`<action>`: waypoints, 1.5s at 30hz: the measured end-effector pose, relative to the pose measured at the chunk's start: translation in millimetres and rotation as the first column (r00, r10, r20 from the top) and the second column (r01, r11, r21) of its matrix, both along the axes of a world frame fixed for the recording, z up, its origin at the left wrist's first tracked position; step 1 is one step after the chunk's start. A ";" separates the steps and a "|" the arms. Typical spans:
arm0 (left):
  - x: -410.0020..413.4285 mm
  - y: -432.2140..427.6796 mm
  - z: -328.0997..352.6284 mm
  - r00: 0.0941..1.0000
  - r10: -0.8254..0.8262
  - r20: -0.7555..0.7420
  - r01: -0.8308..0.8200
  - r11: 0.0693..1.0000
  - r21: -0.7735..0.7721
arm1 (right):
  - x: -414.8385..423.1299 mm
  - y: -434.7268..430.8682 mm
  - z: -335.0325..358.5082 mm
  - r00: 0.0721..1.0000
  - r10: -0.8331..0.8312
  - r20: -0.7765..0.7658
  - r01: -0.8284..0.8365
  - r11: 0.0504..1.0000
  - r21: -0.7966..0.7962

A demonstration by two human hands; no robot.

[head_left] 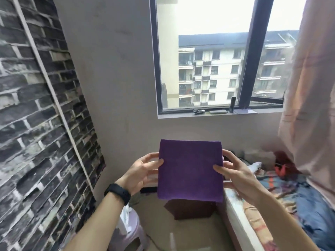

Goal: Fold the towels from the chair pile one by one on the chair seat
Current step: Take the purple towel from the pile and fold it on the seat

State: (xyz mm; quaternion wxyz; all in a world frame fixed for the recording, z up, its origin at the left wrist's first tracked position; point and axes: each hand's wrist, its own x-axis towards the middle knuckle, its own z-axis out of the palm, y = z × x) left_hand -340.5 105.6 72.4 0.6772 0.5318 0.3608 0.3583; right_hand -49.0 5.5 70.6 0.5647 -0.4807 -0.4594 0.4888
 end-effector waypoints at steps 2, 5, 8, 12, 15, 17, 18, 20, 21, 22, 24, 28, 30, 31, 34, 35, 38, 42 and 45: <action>16.2 34.6 -3.2 1.000 -0.004 -0.016 0.004 1.000 0.005 | 13.2 31.7 -4.4 1.000 -0.027 -0.014 0.027 1.000 0.005; 44.2 90.2 -6.2 0.999 0.003 -0.046 -0.003 1.000 0.007 | 37.1 83.6 -13.1 0.999 -0.042 -0.009 0.042 0.999 0.009; 73.6 148.9 -6.1 0.998 0.019 -0.054 -0.018 1.000 0.005 | 66.5 144.1 -18.0 0.999 -0.042 -0.021 0.042 0.999 0.004; 108.6 221.3 -6.2 0.995 0.043 -0.086 -0.042 0.999 0.014 | 103.1 222.3 -20.5 0.999 -0.037 -0.018 0.036 0.999 -0.027; 129.0 269.1 -19.5 0.994 0.065 -0.092 -0.065 0.998 0.003 | 124.3 277.6 -31.0 0.999 -0.030 -0.018 0.029 0.997 -0.073; 140.3 297.7 -38.4 0.992 0.088 -0.094 -0.091 0.996 -0.025 | 135.5 312.8 -47.8 0.999 -0.030 -0.036 0.025 0.992 -0.125; 146.1 312.4 -52.3 0.990 0.108 -0.095 -0.113 0.992 -0.048 | 140.1 330.3 -58.7 0.999 -0.026 -0.047 0.019 0.987 -0.159; 157.2 339.6 -88.0 0.981 0.156 -0.112 -0.169 0.978 -0.121 | 148.7 364.1 -89.6 0.999 -0.008 -0.037 -0.001 0.971 -0.238; 162.5 350.9 -109.5 0.976 0.167 -0.137 -0.189 0.968 -0.165 | 152.5 379.1 -109.1 1.000 -0.001 -0.029 -0.007 0.957 -0.288; 166.7 359.1 -130.8 0.971 0.166 -0.174 -0.201 0.957 -0.207 | 155.2 391.0 -128.1 0.999 0.006 -0.032 -0.016 0.938 -0.346; 175.1 379.3 -180.3 0.959 0.133 -0.249 -0.207 0.932 -0.297 | 159.4 416.4 -171.7 0.999 0.035 -0.037 -0.049 0.872 -0.487; 190.6 422.8 -268.3 0.937 0.047 -0.347 -0.214 0.860 -0.463 | 168.4 462.4 -247.8 0.999 0.052 -0.015 -0.048 0.725 -0.687; 199.2 451.3 -299.3 0.930 -0.004 -0.367 -0.208 0.818 -0.537 | 174.2 486.5 -274.3 1.000 0.022 0.003 -0.012 0.651 -0.759; 204.6 464.2 -309.7 0.924 -0.034 -0.382 -0.204 0.800 -0.564 | 176.2 497.6 -282.6 1.000 0.009 0.025 0.015 0.613 -0.790; 221.6 503.9 -325.7 0.909 -0.054 -0.413 -0.227 0.766 -0.601 | 183.7 532.0 -306.1 0.998 -0.041 0.045 0.060 0.548 -0.834; 227.1 519.3 -330.4 0.904 -0.055 -0.425 -0.243 0.752 -0.612 | 186.5 546.3 -312.4 0.997 -0.059 0.053 0.076 0.532 -0.843; 241.3 560.4 -344.8 0.860 -0.092 -0.502 -0.272 0.750 -0.603 | 195.0 588.7 -326.7 0.993 -0.089 0.074 0.108 0.487 -0.867; 253.6 611.5 -360.4 0.717 -0.134 -0.684 -0.271 0.851 -0.450 | 202.0 645.5 -352.5 0.992 -0.106 0.074 0.117 0.491 -0.863; 260.9 647.6 -383.5 0.514 -0.149 -0.845 -0.228 0.926 -0.302 | 206.6 689.4 -388.7 0.996 -0.062 0.069 0.091 0.501 -0.861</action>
